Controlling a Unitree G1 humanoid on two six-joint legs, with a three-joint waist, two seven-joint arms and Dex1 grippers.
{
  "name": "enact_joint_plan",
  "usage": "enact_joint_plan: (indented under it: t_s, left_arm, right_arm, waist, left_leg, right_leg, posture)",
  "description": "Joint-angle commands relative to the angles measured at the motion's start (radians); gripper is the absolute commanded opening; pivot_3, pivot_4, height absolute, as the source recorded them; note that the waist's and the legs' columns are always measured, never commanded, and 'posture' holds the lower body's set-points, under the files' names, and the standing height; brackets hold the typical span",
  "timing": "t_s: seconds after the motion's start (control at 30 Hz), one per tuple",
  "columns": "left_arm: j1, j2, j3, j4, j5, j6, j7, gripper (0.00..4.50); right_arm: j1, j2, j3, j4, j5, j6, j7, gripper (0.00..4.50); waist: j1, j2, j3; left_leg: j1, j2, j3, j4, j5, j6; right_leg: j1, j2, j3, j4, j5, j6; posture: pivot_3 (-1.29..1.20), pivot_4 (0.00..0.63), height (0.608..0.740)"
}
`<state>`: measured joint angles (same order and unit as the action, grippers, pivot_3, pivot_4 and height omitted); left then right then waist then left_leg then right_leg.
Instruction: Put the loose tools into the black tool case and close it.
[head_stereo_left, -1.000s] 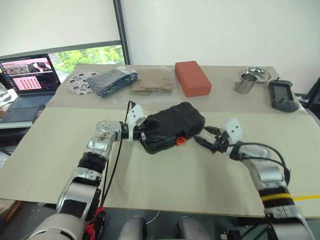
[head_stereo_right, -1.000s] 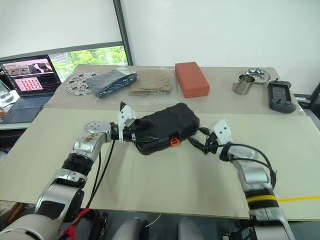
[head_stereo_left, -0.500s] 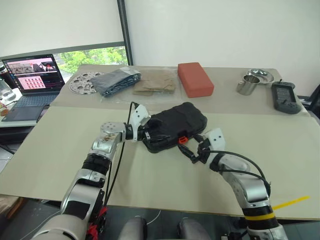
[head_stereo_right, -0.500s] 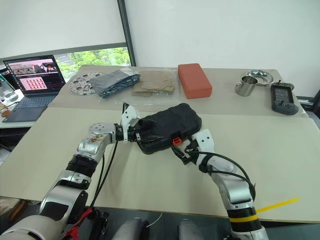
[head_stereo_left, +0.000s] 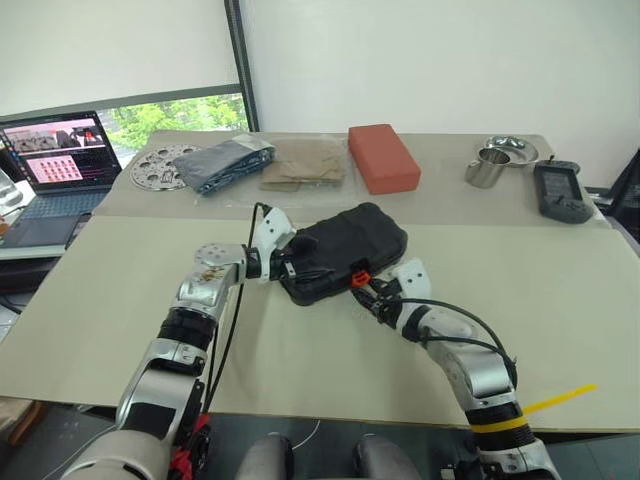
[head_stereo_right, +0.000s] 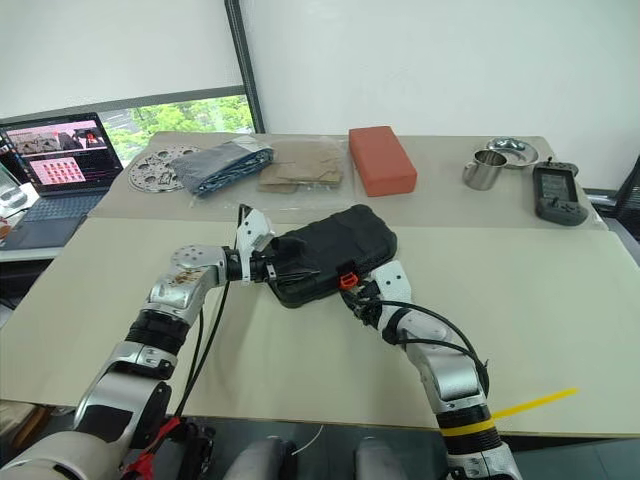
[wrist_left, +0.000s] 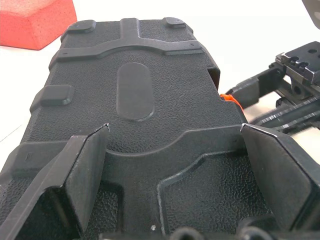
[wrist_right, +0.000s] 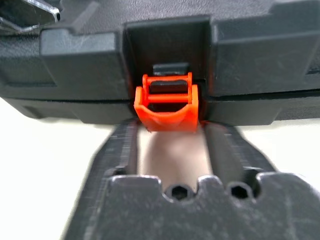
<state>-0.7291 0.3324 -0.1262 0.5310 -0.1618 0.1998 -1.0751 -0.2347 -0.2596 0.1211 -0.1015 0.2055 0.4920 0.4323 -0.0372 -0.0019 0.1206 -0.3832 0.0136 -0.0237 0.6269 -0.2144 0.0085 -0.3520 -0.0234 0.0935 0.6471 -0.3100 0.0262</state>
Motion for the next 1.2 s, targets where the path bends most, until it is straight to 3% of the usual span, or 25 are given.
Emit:
enact_joint_plan:
  t_s: [0.03, 0.53, 1.2]
  left_arm:
    - [0.023, -0.003, -0.020, 0.023, 0.015, 0.031, 0.007, 4.50]
    - [0.042, -0.008, -0.060, 0.016, 0.042, 0.013, 0.003, 4.50]
    - [0.059, -0.012, -0.095, 0.034, 0.076, -0.019, -0.004, 4.50]
  right_arm:
    - [-0.030, 0.009, -0.008, -0.034, -0.005, -0.025, -0.006, 1.24]
    - [0.017, -0.054, -0.011, -0.165, -0.032, 0.005, -0.004, 1.24]
    - [0.025, -0.021, -0.039, -0.210, -0.024, -0.070, -0.025, 1.24]
  waist:
    - [0.000, 0.000, 0.000]
    - [0.002, 0.000, 0.000]
    - [0.002, -0.001, 0.000]
  left_leg:
    - [0.000, 0.000, 0.000, 0.000, 0.000, 0.000]
    - [-0.002, -0.001, 0.000, 0.000, 0.000, 0.000]
    - [-0.002, 0.000, 0.000, -0.001, 0.000, 0.000]
  right_leg:
    - [0.000, 0.000, 0.000, 0.000, 0.000, 0.000]
    - [0.000, -0.001, 0.001, -0.002, 0.000, 0.001]
    - [0.000, -0.001, 0.001, -0.003, -0.001, 0.001]
  posture:
    - [0.00, 0.150, 0.740]
    - [0.00, 0.150, 0.740]
    - [0.00, 0.150, 0.740]
